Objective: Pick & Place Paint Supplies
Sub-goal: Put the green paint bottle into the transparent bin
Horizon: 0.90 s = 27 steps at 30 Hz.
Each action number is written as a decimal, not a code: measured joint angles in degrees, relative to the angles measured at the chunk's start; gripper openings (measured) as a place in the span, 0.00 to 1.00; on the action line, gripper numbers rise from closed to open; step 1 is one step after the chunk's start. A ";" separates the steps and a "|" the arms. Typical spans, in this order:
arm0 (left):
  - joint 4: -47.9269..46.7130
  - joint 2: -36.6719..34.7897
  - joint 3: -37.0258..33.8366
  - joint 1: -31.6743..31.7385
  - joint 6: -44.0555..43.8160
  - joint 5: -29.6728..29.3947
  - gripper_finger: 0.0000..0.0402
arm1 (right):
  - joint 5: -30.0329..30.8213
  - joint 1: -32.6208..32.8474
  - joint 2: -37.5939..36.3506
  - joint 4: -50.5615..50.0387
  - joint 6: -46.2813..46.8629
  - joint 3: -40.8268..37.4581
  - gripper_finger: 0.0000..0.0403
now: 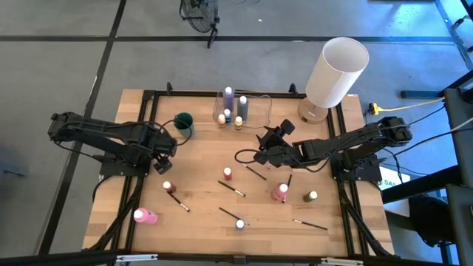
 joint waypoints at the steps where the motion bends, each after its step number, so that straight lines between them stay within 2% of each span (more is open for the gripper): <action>1: 0.02 0.00 0.00 0.00 -0.68 0.02 0.74 | 0.00 0.00 0.00 0.00 0.00 0.00 0.51; 9: -0.15 0.00 0.00 -0.02 -7.06 -0.53 0.74 | 0.00 0.00 0.00 -0.07 0.00 0.00 0.51; 14: -0.15 0.00 0.00 -0.04 -7.32 -0.55 0.74 | 0.00 0.00 0.00 -0.26 0.00 0.00 0.51; 24: -0.14 0.00 0.00 -0.04 5.85 -2.76 0.74 | -0.16 0.00 0.00 -0.26 0.00 0.00 0.51; 27: 0.34 0.00 0.00 -0.04 9.66 -2.79 0.74 | -1.84 0.00 0.00 -0.22 -0.20 0.00 0.51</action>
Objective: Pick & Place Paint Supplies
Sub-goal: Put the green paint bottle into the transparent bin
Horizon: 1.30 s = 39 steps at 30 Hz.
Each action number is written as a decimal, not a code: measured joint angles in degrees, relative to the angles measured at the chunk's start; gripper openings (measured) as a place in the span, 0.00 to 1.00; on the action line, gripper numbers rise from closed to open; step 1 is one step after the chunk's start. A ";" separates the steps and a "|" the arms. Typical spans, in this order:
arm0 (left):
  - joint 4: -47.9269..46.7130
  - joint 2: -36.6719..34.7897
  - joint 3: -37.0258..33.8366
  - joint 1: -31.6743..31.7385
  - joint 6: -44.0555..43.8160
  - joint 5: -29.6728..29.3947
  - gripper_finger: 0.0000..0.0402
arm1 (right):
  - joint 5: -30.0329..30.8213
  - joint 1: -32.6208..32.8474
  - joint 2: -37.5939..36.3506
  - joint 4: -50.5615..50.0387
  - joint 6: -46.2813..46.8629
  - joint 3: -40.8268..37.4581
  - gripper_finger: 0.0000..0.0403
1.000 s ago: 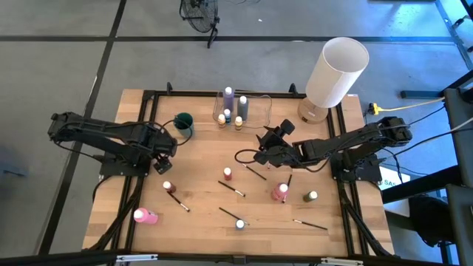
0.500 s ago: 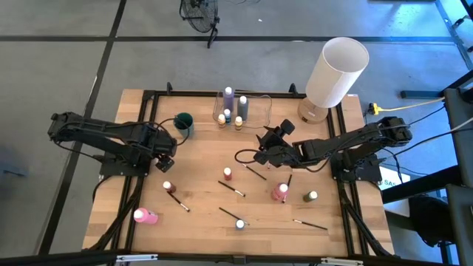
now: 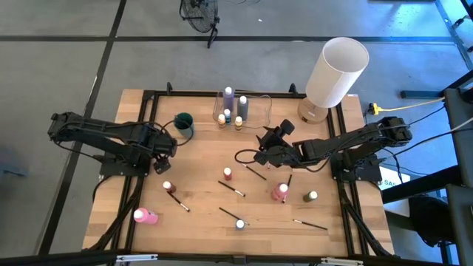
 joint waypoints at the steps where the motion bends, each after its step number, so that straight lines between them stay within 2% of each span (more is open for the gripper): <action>1: -0.02 0.02 0.00 0.00 0.73 0.28 0.74 | -0.80 0.00 0.00 0.02 -0.15 0.00 0.51; 9: 0.15 0.01 0.00 0.00 8.20 2.27 0.74 | -2.11 0.00 0.00 0.17 -0.44 0.00 0.51; 17: 5.87 0.29 -2.56 -0.02 15.79 1.50 0.74 | -2.11 0.00 0.00 0.17 -0.44 0.00 0.51; 32: 4.23 0.82 -2.01 0.00 12.03 3.19 0.74 | -2.11 -0.07 0.00 0.22 -0.46 0.00 0.51; 39: 3.63 4.38 -1.66 0.00 12.27 6.09 0.74 | -2.11 -0.11 0.00 0.43 -0.45 0.00 0.51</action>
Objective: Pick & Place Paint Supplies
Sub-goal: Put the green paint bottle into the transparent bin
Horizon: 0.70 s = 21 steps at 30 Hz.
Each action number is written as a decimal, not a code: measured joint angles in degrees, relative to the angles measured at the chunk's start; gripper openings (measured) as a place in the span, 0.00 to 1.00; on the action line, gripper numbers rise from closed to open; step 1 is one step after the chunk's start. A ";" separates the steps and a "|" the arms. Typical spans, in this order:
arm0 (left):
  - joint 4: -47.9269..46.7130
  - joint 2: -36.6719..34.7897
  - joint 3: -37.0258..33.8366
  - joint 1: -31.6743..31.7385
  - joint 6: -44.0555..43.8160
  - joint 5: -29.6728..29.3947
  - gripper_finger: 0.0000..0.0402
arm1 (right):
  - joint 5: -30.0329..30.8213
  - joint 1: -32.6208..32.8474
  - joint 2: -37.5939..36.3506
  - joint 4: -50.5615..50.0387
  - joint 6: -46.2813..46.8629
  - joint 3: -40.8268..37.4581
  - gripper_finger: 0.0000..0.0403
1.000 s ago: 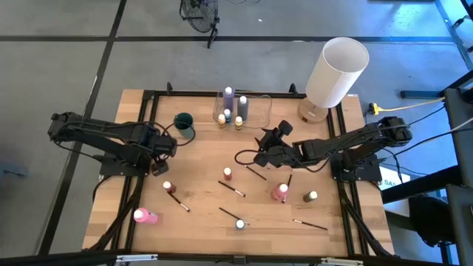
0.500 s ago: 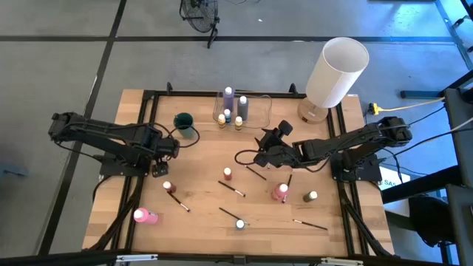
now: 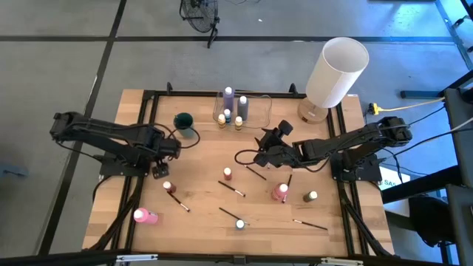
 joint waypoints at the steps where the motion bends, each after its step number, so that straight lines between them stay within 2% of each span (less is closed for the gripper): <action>1: -0.17 0.68 0.00 0.00 0.53 0.01 0.74 | 0.00 0.00 0.00 0.07 0.00 0.00 0.51; 10: -0.66 5.55 0.02 0.04 2.57 -0.15 0.74 | -0.67 0.00 0.02 0.23 0.07 0.00 0.51; 21: -0.70 5.76 0.02 0.04 2.20 -0.87 0.72 | -0.66 0.00 0.02 0.20 0.24 0.00 0.51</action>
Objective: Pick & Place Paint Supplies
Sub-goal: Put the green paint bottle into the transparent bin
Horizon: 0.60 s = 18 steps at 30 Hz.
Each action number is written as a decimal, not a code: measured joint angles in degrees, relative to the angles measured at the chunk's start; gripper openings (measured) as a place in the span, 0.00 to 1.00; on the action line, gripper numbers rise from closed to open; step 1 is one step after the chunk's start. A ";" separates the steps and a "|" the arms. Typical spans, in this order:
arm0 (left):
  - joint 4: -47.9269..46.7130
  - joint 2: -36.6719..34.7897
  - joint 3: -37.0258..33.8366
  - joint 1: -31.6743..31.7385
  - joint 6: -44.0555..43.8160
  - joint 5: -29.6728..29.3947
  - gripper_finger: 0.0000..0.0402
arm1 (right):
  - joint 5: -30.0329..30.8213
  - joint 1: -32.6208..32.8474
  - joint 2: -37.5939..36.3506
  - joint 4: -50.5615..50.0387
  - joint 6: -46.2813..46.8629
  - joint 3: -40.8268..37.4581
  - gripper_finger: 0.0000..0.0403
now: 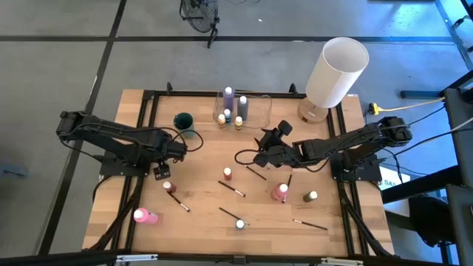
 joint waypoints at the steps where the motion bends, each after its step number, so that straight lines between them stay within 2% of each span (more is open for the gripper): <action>1: -0.03 0.00 0.00 0.00 0.00 -0.22 0.71 | 0.00 0.00 0.00 0.00 0.00 0.00 0.51; 11: -1.19 0.00 -0.02 0.00 0.00 -0.48 0.59 | 0.00 0.00 0.00 -0.02 -0.01 0.00 0.51; 18: -1.30 0.00 -0.17 0.02 0.00 -1.36 0.54 | 0.02 0.00 0.00 -0.02 0.00 0.00 0.51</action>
